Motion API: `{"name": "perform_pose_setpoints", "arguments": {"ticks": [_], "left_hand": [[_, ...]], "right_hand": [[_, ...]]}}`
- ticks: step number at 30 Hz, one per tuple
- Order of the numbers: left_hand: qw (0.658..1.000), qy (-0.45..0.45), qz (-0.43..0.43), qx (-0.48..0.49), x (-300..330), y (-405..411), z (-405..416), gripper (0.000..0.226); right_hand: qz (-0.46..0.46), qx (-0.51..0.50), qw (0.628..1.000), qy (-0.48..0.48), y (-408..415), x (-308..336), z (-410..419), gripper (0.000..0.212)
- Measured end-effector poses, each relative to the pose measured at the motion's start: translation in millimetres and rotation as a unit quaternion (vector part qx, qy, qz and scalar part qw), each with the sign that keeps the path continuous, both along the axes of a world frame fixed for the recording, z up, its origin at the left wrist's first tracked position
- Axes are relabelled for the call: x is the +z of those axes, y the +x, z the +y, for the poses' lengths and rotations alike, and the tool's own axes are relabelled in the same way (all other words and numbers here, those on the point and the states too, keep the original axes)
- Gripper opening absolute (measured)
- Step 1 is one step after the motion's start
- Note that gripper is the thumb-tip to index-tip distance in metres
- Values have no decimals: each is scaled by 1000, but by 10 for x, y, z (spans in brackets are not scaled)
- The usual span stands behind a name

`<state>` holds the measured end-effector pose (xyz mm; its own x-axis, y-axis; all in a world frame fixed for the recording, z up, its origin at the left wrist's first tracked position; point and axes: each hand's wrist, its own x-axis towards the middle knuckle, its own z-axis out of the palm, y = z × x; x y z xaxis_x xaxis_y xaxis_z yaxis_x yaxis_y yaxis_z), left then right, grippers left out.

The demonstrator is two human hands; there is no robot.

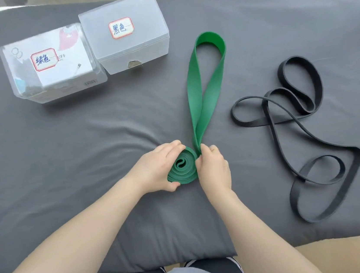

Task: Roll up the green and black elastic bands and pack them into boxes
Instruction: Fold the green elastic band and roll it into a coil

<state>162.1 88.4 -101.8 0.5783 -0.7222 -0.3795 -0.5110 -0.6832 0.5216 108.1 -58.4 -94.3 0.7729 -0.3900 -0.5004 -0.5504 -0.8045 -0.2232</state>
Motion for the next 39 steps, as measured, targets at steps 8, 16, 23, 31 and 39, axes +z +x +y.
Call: {"name": "perform_pose_setpoints", "arguments": {"ticks": [8, 16, 23, 31, 39], "left_hand": [[998, -23, -15, -65, -99, 32, 48, 85], [995, -89, 47, 27, -139, -108, 72, 98], [969, -43, 106, 221, -105, -231, 87, 89], [945, -107, 286, 115, -51, -136, 528, 82], [954, -77, -234, -168, 215, 517, 322, 67]], "right_hand": [[-2, 51, 981, 186, 58, -46, -155, 29], [33, 83, 982, 168, 14, 70, 66, 89], [58, 93, 989, 104, 55, 92, 194, 107], [70, 78, 994, 3, 29, 66, 402, 114], [-8, 169, 985, -22, -130, 151, 350, 99]]}}
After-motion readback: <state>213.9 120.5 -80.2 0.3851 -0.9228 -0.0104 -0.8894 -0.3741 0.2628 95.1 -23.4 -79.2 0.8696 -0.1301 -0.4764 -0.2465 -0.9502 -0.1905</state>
